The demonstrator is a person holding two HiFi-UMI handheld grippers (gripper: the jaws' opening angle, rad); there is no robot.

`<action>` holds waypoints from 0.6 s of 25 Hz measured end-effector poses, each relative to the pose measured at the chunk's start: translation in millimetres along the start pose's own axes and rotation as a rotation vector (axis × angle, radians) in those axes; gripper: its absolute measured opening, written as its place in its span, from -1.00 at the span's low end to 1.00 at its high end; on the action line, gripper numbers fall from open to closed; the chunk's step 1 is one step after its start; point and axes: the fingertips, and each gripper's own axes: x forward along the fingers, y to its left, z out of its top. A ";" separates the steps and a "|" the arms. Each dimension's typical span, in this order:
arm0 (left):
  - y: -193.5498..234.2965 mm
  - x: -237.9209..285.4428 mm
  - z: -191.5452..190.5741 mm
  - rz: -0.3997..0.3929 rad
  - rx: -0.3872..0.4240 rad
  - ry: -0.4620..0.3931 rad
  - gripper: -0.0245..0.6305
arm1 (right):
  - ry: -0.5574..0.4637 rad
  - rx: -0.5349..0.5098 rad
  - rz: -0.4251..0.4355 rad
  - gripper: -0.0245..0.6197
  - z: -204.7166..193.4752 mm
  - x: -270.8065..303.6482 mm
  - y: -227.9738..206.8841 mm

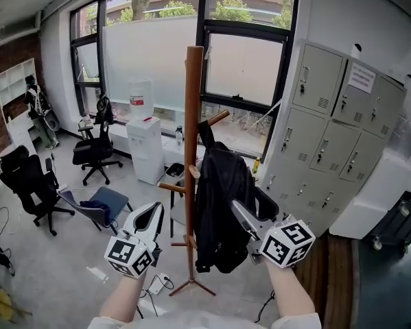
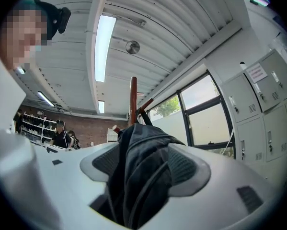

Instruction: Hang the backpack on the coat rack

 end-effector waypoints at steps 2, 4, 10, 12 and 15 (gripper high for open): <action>-2.4 -5.4 -7.2 0.013 0.002 0.007 -0.90 | -0.006 0.000 -0.037 0.07 -9.3 -8.7 -2.8; -5.2 -11.5 -14.5 0.024 0.004 0.018 -0.90 | -0.027 0.012 -0.079 0.02 -15.2 -19.6 -4.5; -13.4 -27.6 -29.0 0.031 -0.004 0.003 -0.90 | -0.051 -0.035 -0.189 -0.44 -32.1 -47.2 -14.5; -15.9 -33.2 -34.7 0.032 -0.011 0.002 -0.90 | -0.044 -0.045 -0.225 -0.60 -40.5 -54.2 -21.1; -15.7 -40.7 -47.6 0.060 -0.031 0.025 -0.90 | -0.018 -0.064 -0.271 -0.70 -56.5 -61.7 -27.4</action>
